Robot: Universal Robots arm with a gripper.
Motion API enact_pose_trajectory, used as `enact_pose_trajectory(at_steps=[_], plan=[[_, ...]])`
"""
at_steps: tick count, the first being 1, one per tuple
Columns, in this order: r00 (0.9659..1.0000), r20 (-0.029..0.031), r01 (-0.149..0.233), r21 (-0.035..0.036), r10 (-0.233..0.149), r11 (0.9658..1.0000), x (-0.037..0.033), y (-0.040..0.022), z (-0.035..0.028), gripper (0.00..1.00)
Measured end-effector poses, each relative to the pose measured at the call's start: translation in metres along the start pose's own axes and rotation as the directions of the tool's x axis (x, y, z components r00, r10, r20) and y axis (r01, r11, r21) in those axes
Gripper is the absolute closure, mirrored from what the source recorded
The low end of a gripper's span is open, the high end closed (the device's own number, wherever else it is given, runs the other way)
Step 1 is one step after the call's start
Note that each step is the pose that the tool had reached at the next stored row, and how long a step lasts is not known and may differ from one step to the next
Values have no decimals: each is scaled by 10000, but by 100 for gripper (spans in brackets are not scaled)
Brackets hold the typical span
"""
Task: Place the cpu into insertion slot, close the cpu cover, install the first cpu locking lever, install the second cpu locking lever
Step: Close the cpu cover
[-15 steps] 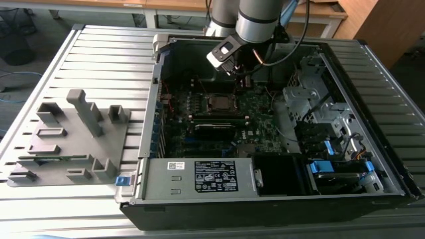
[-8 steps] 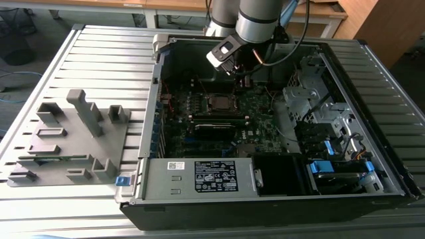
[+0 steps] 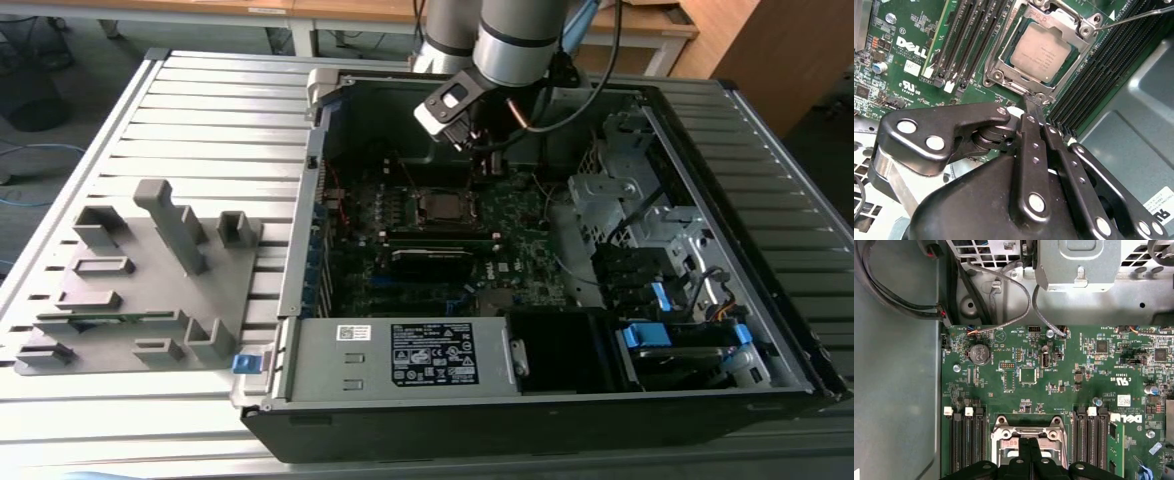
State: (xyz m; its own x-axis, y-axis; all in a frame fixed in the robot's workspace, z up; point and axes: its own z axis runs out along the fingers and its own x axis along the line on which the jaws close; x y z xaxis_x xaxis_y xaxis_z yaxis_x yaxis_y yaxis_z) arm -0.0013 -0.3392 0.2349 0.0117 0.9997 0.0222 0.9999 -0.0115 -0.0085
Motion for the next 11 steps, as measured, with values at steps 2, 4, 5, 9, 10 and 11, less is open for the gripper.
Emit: enact_pose_trajectory(at_steps=[2,4,5,9,10,11], plan=[[10000,0,1,0,-1,10000,0,-32,1,90],[10000,-1,1,0,-1,10000,-1,-75,3,90],[10000,0,-1,0,1,10000,-1,-94,4,90],[10000,0,0,0,0,10000,-1,-121,5,90],[10000,-1,0,-1,0,10000,-1,-128,5,90],[10000,-1,0,0,0,10000,-1,-132,5,90]])
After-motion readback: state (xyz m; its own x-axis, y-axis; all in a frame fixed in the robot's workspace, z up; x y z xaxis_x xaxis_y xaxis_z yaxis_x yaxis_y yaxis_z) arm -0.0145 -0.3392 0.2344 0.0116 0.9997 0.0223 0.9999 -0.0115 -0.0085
